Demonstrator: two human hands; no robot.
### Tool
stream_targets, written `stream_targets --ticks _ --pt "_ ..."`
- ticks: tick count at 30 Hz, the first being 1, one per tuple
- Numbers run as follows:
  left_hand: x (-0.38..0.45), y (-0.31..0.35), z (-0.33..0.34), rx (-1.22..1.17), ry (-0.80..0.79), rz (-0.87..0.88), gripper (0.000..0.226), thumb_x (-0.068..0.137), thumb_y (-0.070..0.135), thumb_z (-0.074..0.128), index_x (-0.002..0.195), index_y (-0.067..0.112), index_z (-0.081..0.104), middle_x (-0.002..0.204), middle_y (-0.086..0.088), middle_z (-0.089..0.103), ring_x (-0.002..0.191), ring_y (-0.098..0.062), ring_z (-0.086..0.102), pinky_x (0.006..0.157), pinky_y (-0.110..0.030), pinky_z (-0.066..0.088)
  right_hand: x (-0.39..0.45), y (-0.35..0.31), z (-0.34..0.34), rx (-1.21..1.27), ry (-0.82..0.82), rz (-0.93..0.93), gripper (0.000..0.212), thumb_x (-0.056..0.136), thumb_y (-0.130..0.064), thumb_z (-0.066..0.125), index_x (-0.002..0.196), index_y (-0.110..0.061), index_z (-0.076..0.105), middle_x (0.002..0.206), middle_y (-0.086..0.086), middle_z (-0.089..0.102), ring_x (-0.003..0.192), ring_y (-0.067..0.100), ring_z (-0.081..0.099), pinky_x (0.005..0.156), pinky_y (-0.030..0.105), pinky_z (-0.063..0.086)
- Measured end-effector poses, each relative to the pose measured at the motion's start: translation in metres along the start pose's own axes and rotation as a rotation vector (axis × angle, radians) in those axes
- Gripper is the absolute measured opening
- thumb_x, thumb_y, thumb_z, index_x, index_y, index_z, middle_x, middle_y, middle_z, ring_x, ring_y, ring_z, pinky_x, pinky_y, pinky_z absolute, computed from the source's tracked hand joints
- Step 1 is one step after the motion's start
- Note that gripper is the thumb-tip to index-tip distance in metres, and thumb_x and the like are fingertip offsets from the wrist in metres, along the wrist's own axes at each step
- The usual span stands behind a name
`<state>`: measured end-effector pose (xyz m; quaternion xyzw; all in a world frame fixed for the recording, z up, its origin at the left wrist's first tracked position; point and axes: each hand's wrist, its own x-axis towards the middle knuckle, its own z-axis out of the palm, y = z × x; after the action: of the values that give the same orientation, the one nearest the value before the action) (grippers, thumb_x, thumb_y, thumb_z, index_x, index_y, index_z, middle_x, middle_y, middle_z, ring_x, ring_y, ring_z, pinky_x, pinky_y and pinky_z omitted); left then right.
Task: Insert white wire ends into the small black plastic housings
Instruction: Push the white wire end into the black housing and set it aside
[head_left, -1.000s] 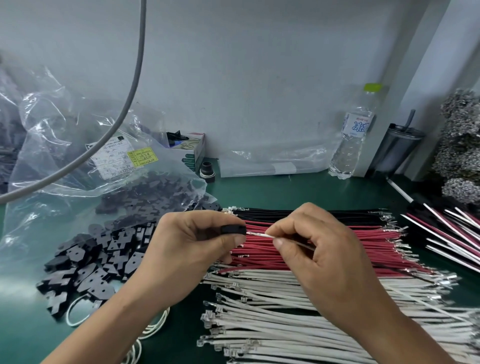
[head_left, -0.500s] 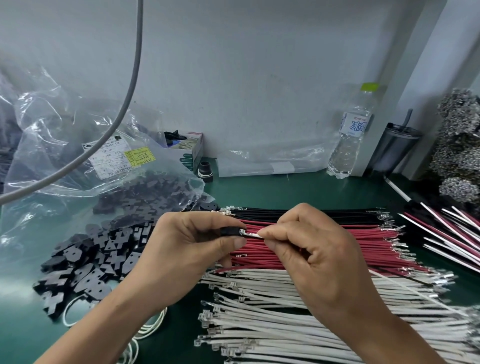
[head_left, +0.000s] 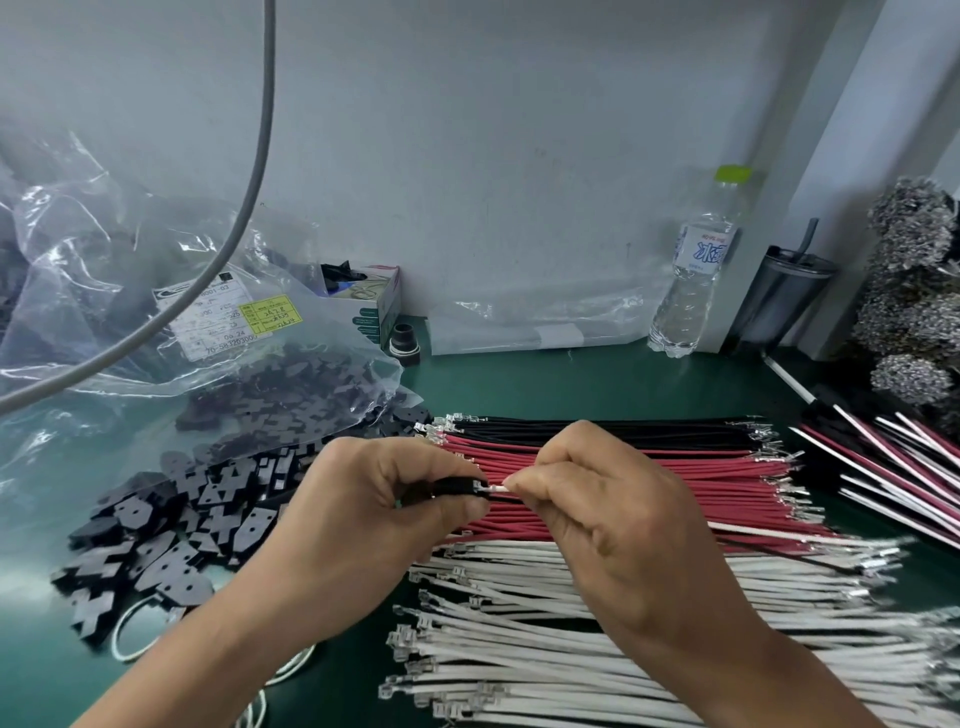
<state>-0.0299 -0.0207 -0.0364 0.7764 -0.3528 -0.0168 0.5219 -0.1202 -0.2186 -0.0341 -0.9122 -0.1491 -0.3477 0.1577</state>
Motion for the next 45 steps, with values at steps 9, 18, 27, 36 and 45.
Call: stream_targets --ticks 9,18,27,36,45 --pt "0.002 0.0 -0.001 -0.154 -0.03 -0.019 0.011 0.077 0.028 0.082 0.087 0.033 0.083 0.061 0.0 0.069 0.046 -0.005 0.057 0.049 -0.018 0.048 0.002 -0.002 0.006 0.12 0.052 0.073 0.018 0.098 -0.024 0.06 0.098 -0.016 0.075 0.091 -0.008 0.059 0.079 0.007 0.06 0.066 0.025 0.051" --pt "0.002 -0.004 0.004 -0.127 -0.009 -0.016 0.011 0.079 0.031 0.083 0.087 0.037 0.082 0.066 -0.003 0.073 0.045 -0.01 0.058 0.047 -0.025 0.052 0.003 -0.003 0.004 0.069 0.018 0.06 0.01 0.097 -0.023 0.062 0.1 -0.019 0.071 0.093 -0.011 0.056 0.08 0.006 0.056 0.069 0.021 0.049" --pt "0.0 -0.001 0.0 -0.139 -0.074 -0.006 0.01 0.078 0.027 0.082 0.086 0.034 0.083 0.074 -0.004 0.074 0.047 -0.012 0.061 0.052 -0.021 0.052 0.003 -0.008 0.008 -0.009 0.005 0.006 0.011 0.094 -0.02 0.066 0.084 -0.015 0.068 0.084 -0.006 0.054 0.071 0.01 0.052 0.061 0.03 0.046" --pt "0.007 0.005 -0.027 -0.285 0.045 -0.012 0.022 0.072 0.027 0.082 0.094 0.027 0.084 0.065 -0.013 0.073 0.048 -0.029 0.06 0.048 -0.025 0.046 0.014 -0.012 -0.003 -0.197 0.063 0.099 0.025 0.102 -0.037 0.05 0.111 -0.02 0.067 0.098 -0.008 0.06 0.085 0.014 0.059 0.069 0.029 0.047" --pt "0.012 -0.031 -0.053 0.346 0.258 -0.047 0.015 0.088 0.042 0.072 0.09 0.031 0.082 0.088 0.016 0.069 0.076 -0.005 0.065 0.066 -0.027 0.049 0.028 0.033 -0.108 -0.454 0.275 0.11 0.027 0.105 -0.037 0.049 0.115 -0.022 0.069 0.09 -0.006 0.052 0.079 0.017 0.05 0.063 0.039 0.044"
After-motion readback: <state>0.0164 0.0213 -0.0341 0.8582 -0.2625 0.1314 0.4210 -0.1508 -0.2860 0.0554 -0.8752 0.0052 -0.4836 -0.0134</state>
